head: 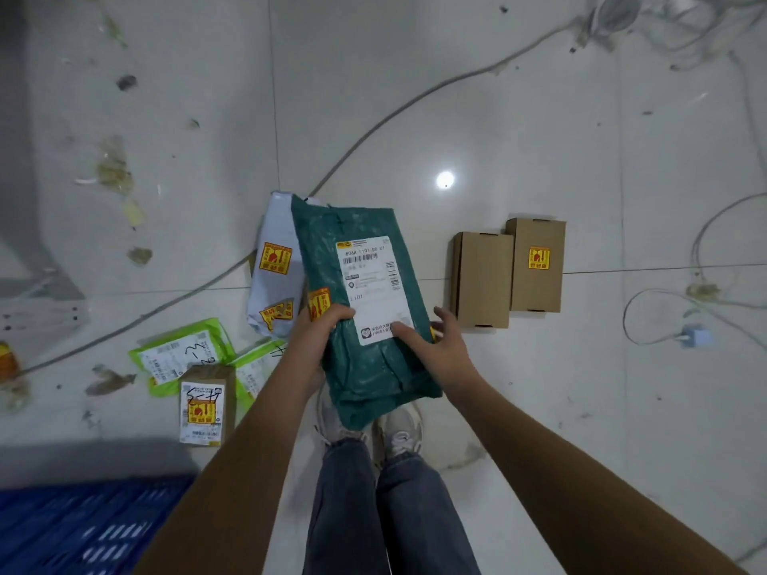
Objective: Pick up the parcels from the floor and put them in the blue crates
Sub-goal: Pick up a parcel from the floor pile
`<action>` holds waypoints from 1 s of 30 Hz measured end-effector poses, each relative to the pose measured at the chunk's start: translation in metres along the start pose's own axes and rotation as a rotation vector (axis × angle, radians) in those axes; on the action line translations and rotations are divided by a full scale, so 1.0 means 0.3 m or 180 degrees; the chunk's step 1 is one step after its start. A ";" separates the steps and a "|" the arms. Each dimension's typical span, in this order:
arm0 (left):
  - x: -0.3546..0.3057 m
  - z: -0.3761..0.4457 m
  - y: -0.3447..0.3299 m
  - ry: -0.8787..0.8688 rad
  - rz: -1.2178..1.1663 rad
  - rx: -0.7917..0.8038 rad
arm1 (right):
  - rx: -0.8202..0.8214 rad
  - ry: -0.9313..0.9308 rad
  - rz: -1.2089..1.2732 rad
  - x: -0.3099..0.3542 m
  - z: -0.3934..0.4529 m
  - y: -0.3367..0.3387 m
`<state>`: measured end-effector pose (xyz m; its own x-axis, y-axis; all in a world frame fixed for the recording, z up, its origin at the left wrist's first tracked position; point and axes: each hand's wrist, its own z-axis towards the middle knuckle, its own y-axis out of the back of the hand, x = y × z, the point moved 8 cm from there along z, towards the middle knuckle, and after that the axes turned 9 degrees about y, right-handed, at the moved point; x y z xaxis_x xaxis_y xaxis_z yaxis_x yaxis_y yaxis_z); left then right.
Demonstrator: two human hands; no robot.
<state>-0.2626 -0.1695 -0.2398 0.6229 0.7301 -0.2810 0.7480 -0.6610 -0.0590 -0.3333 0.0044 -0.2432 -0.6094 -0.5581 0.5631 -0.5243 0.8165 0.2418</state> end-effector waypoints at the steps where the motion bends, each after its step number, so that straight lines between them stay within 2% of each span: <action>1: 0.022 -0.009 0.013 0.0076 -0.0135 0.0085 | 0.0361 -0.0173 0.0185 -0.003 -0.015 -0.014; 4: 0.087 -0.029 0.061 0.0326 -0.0265 0.0202 | 0.1311 -0.0298 0.0204 0.014 -0.093 -0.060; 5: 0.100 -0.043 0.078 0.0343 -0.0257 0.0241 | 0.1404 -0.0238 0.0183 0.018 -0.110 -0.072; 8: 0.102 -0.106 0.129 0.0136 -0.0254 0.0278 | 0.1133 -0.0013 0.0332 0.033 -0.158 -0.080; 10: 0.071 -0.162 0.211 -0.0149 -0.0169 -0.0260 | 0.1128 0.0027 0.0307 0.039 -0.198 -0.103; 12: 0.007 -0.237 0.327 -0.0601 -0.0258 -0.0905 | 0.1382 0.0086 -0.0074 0.048 -0.244 -0.149; 13: -0.028 -0.278 0.383 -0.0823 -0.0456 -0.1037 | 0.1582 0.0138 -0.0365 0.049 -0.266 -0.178; 15: -0.077 -0.345 0.497 -0.1109 -0.0568 -0.1190 | 0.2063 0.0245 -0.0919 0.049 -0.316 -0.243; 17: -0.094 -0.378 0.613 -0.1055 -0.0090 -0.1275 | 0.2435 0.0332 -0.1193 0.049 -0.370 -0.308; 19: -0.080 -0.386 0.695 -0.0839 0.0459 -0.1058 | 0.2554 0.0366 -0.1259 0.049 -0.404 -0.359; 23: 0.030 -0.400 0.779 -0.0590 0.1146 -0.0585 | 0.2577 0.0383 -0.1491 0.000 -0.438 -0.430; 25: 0.089 -0.419 0.814 -0.0720 0.1030 -0.0577 | 0.2507 0.0365 -0.1601 -0.037 -0.453 -0.455; 27: 0.152 -0.441 0.880 -0.0890 0.0618 -0.0675 | 0.2144 0.0469 -0.1563 -0.052 -0.467 -0.474; 30: 0.272 -0.499 1.040 -0.1072 -0.0032 -0.1019 | 0.1188 0.0944 -0.1405 -0.039 -0.505 -0.515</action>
<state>0.0560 -0.2903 -0.1378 0.5459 0.6043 -0.5804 0.8197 -0.5288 0.2203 -0.1551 -0.0927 -0.1675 -0.1272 -0.7213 0.6809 -0.8918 0.3836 0.2398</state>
